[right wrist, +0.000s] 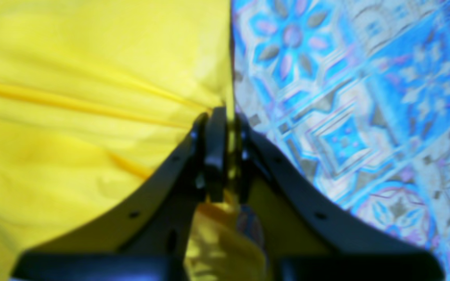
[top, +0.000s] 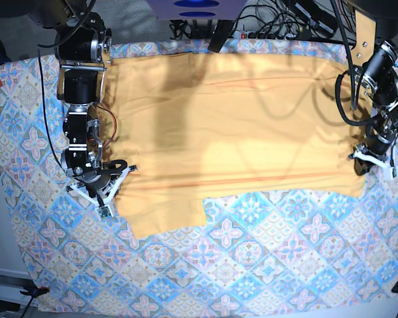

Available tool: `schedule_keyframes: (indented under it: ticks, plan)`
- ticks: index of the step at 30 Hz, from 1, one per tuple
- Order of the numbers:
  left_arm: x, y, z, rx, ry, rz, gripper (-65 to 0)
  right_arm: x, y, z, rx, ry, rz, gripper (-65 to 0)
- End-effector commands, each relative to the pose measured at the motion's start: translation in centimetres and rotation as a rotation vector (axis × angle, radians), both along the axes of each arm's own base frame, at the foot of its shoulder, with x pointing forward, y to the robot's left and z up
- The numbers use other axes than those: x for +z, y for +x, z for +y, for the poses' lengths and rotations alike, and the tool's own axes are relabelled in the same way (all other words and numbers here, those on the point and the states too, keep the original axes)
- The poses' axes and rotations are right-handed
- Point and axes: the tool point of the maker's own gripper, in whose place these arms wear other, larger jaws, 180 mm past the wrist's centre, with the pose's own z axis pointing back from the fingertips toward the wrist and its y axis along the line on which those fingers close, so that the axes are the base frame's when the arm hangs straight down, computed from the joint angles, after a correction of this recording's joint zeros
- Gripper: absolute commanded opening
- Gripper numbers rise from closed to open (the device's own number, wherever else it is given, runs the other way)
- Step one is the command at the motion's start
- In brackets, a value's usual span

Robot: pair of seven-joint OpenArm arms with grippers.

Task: Fold the T-shirt properly
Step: 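Lift the hem corners and pull them toward the collar edge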

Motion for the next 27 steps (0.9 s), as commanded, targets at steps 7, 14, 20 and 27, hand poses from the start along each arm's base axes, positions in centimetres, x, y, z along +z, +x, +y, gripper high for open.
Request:
schedule_keyframes:
  ticks: [7, 14, 20, 27]
  plan:
    - [5.7, 0.5, 6.2, 0.082, 0.097, -0.039, -62.0, 2.1, 0.8, -1.7, -0.023, -0.041, -0.067, -61.2]
    - [8.1, -0.4, 6.2, 0.041, 0.244, -0.013, -62.0, 4.0, -0.3, -1.7, -0.018, -0.075, -0.108, -61.1]
    - [8.5, 0.1, 4.8, 0.023, 0.269, -0.033, -60.9, 3.8, -0.7, -1.8, -0.024, -0.083, -0.081, -61.1]
    - [9.9, 1.7, 4.6, 0.022, 0.27, -0.071, -30.0, 3.5, -0.9, -1.6, -0.017, -0.085, -0.072, -61.1]
